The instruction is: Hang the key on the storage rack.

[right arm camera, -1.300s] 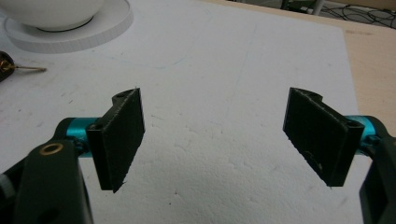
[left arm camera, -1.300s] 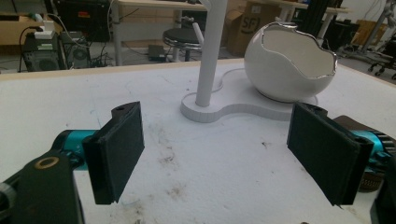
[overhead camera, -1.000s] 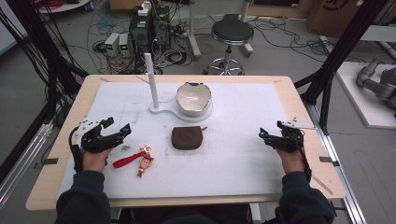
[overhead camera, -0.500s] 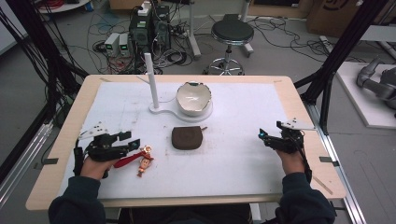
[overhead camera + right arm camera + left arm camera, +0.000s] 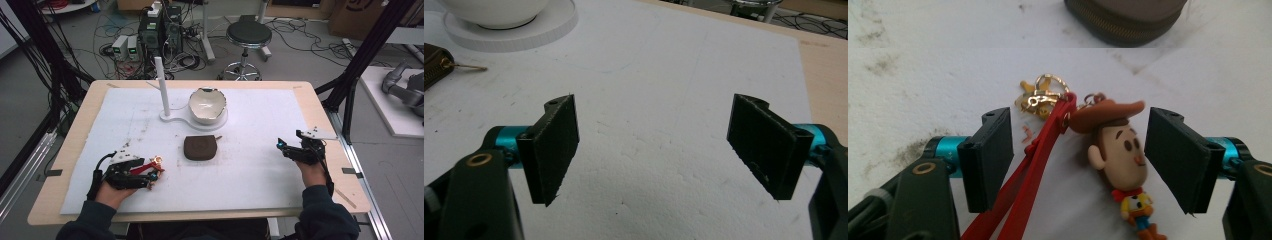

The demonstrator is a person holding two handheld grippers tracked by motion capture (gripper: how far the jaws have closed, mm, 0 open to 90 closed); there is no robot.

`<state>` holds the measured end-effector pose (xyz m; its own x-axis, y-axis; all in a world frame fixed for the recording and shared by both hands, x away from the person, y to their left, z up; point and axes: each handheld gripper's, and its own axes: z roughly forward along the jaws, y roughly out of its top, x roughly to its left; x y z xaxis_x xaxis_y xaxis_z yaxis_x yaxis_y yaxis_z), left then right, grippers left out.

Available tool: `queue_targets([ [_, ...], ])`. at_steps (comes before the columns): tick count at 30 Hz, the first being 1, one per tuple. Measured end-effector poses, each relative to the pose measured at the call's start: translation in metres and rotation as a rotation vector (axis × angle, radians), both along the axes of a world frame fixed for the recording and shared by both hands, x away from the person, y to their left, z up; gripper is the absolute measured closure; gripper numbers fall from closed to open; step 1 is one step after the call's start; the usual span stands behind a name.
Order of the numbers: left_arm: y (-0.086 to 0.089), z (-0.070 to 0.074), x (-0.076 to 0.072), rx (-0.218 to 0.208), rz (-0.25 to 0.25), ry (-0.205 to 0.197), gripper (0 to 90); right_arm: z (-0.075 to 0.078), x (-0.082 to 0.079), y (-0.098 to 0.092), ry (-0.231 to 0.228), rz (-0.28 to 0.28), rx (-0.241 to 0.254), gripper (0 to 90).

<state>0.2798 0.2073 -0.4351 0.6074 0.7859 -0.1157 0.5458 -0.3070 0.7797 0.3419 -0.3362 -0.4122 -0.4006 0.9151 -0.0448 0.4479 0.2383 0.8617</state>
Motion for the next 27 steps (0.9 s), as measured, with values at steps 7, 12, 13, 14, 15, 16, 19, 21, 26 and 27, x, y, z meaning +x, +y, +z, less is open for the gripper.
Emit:
queue_targets([
  [7, -0.001, -0.003, 0.005, 0.022, -0.048, 0.054, 49.2, 0.0, -0.002, 0.0, 0.0, -0.002, -0.004, 21.1],
  [12, 0.005, -0.004, 0.011, 0.006, -0.043, 0.063, 56.3, 0.0, -0.003, 0.0, 0.0, -0.001, -0.009, 21.1],
  [13, 0.005, -0.003, 0.013, 0.015, -0.039, 0.055, 56.3, 0.0, -0.003, 0.0, 0.0, -0.001, -0.009, 21.1],
  [14, 0.005, -0.002, 0.017, 0.059, -0.036, 0.026, 56.7, 0.0, -0.003, -0.001, 0.0, -0.002, -0.007, 21.1],
  [15, 0.005, -0.002, 0.017, 0.059, -0.036, 0.026, 56.9, 0.0, -0.003, -0.001, 0.0, -0.002, -0.007, 21.1],
  [16, 0.005, -0.001, 0.02, 0.081, -0.033, 0.005, 57.1, 0.0, -0.003, 0.0, 0.003, -0.004, -0.004, 21.1],
  [19, 0.006, -0.003, 0.025, 0.063, -0.022, -0.006, 56.6, 0.0, -0.004, 0.0, 0.005, -0.003, -0.002, 21.1],
  [21, 0.006, -0.007, 0.026, 0.044, -0.007, 0.015, 54.0, 0.0, -0.004, 0.0, 0.005, -0.003, -0.003, 21.1],
  [26, 0.001, -0.004, 0.024, 0.116, -0.015, 0.007, 61.2, 0.0, -0.004, 0.0, 0.005, -0.004, -0.002, 21.1],
  [27, 0.0, -0.002, 0.023, 0.138, -0.015, -0.007, 61.2, 0.0, -0.004, 0.0, 0.007, -0.002, -0.001, 21.1],
])
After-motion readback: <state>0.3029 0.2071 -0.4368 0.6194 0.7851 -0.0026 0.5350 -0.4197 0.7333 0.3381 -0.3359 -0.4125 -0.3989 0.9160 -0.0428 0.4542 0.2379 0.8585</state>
